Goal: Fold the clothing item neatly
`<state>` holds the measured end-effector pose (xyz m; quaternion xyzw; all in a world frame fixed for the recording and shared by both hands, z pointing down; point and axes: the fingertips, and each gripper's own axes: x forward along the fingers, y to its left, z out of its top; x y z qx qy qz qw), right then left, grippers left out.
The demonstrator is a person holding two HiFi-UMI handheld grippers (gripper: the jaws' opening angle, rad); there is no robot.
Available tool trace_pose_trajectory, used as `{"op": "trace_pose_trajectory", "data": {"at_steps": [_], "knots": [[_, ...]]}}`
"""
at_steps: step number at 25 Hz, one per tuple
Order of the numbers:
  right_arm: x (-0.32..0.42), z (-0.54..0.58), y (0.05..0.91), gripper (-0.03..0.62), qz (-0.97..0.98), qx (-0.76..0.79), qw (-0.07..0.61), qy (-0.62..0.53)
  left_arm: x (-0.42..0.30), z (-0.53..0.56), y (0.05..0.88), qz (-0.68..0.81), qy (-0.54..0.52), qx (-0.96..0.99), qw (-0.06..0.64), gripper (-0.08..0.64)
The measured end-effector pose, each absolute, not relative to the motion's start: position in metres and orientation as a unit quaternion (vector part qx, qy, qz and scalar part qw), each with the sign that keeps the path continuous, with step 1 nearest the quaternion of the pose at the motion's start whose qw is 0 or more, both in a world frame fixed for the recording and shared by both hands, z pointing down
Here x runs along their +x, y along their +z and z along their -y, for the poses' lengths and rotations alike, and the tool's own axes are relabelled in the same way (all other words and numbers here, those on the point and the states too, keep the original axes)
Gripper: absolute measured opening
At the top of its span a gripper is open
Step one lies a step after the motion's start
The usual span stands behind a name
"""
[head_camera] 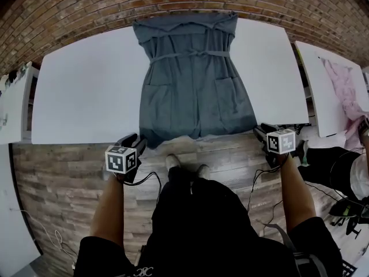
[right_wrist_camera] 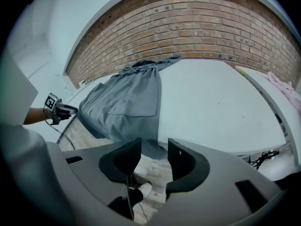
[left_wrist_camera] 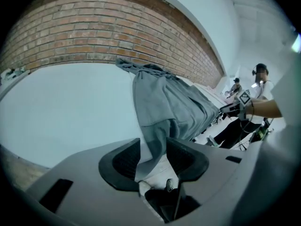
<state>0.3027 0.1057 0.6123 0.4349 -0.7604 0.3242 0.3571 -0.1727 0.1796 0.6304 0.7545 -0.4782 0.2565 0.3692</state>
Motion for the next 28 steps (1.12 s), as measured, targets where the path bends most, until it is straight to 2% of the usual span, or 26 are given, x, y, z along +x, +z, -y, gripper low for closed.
{"op": "trace_pose_trajectory", "data": {"at_steps": [5,10,15,18,19,20,21,25,27,28], "knots": [[0.298,-0.104,0.613,0.175,0.751,0.440,0.407,0.276,-0.181,-0.176,0.633,0.503,0.282,0.710,0.404,0.137],[0.283,-0.090,0.611,0.174,0.751,0.456,0.419,0.230,-0.179,-0.176,0.635,0.509,0.355,0.690,0.373,0.130],[0.280,-0.085,0.613,0.173,0.739,0.447,0.421,0.279,-0.175,-0.176,0.641,0.497,0.403,0.659,0.395,0.130],[0.279,-0.084,0.617,0.172,0.724,0.425,0.449,0.305,-0.174,-0.174,0.643,0.480,0.425,0.641,0.423,0.127],[0.279,-0.084,0.618,0.172,0.719,0.417,0.461,0.310,-0.172,-0.172,0.643,0.476,0.421,0.638,0.435,0.092],[0.278,-0.084,0.618,0.170,0.715,0.410,0.472,0.313,-0.170,-0.171,0.643,0.475,0.416,0.635,0.445,0.015],[0.278,-0.084,0.618,0.167,0.713,0.405,0.480,0.313,-0.168,-0.169,0.643,0.475,0.414,0.632,0.450,0.015],[0.271,-0.086,0.617,0.077,0.714,0.406,0.489,0.294,-0.166,-0.163,0.642,0.477,0.419,0.635,0.440,0.015],[0.268,-0.085,0.617,0.024,0.714,0.410,0.490,0.286,-0.166,-0.162,0.643,0.475,0.400,0.638,0.455,0.015],[0.267,-0.085,0.618,0.020,0.713,0.411,0.490,0.287,-0.167,-0.163,0.643,0.473,0.384,0.639,0.469,0.014]]}}
